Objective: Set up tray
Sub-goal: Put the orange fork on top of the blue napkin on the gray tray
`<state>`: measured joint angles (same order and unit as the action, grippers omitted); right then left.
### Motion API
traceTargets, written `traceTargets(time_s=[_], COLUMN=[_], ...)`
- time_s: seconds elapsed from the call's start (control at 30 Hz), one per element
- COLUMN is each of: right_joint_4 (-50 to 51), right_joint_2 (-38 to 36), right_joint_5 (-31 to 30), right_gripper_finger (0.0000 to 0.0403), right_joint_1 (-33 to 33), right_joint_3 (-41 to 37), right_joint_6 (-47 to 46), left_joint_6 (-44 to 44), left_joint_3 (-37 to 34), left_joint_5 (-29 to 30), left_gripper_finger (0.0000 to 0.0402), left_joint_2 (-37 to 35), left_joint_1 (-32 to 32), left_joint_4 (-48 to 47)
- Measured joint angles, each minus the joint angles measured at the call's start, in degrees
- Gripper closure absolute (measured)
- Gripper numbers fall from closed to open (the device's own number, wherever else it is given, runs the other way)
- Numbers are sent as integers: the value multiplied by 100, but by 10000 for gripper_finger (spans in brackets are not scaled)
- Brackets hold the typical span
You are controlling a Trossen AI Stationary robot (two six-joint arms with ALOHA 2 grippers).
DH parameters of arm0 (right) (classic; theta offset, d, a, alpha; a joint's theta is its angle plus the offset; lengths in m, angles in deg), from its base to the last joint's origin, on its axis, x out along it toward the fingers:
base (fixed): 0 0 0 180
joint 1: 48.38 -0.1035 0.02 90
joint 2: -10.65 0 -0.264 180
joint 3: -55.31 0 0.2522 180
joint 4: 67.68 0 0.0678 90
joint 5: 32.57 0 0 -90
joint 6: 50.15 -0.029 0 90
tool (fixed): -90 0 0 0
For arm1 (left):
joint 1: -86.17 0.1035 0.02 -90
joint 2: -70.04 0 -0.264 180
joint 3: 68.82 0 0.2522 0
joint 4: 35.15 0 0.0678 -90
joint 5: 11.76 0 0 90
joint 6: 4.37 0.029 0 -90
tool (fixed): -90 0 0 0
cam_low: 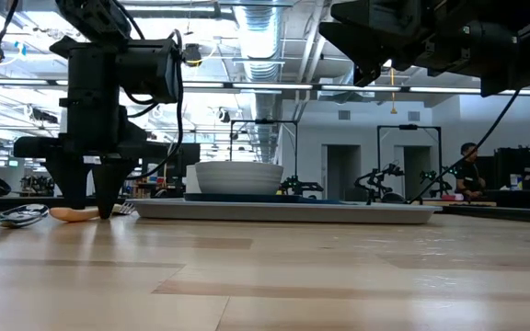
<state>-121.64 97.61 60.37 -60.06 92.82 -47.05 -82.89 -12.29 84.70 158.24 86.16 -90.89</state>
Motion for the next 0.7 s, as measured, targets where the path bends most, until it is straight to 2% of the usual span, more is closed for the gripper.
traceTargets(time_s=[0.37, 0.7], right_joint_4=[0, 0], right_joint_2=[0, 0], right_joint_5=[0, 0], right_gripper_finger=[269, 269], right_joint_1=[0, 0], right_joint_3=[0, 0], right_joint_6=[13, 16], left_joint_6=[-8, 74], left_joint_3=[0, 0], left_joint_5=[55, 333], left_gripper_finger=[232, 232], left_joint_2=[0, 0], left_joint_1=[0, 2], left_joint_4=[-6, 0])
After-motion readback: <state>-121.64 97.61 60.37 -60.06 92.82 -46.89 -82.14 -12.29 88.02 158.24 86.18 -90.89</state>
